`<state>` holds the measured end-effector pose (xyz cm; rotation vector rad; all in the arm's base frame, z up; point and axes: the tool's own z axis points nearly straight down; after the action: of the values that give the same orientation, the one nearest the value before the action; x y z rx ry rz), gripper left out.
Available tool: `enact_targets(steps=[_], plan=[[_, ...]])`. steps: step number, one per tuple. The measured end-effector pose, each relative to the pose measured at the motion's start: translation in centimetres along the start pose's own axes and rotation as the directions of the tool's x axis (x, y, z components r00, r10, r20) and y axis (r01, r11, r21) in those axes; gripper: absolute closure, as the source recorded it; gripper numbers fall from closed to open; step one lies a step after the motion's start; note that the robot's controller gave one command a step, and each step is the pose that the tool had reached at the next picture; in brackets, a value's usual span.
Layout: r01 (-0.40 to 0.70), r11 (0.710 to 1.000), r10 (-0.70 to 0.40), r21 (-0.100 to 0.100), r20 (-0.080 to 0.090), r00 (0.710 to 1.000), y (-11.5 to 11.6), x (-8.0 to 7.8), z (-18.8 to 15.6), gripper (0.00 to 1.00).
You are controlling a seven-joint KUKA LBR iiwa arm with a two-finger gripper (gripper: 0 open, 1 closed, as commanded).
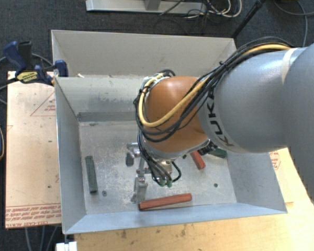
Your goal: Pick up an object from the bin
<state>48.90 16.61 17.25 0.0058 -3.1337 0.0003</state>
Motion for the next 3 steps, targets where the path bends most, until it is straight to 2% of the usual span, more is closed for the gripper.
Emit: enact_targets(steps=[1, 2, 3], plan=[[0.053, 0.999, -0.053, -0.001, 0.023, 0.998, -9.0, 0.6, 10.3, 0.00], [0.130, 0.991, -0.130, 0.001, 0.012, 0.991, -10.4, 0.8, 7.2, 0.00], [0.135, 0.991, -0.135, 0.000, 0.009, 0.991, -11.1, 0.7, 7.3, 0.00]])
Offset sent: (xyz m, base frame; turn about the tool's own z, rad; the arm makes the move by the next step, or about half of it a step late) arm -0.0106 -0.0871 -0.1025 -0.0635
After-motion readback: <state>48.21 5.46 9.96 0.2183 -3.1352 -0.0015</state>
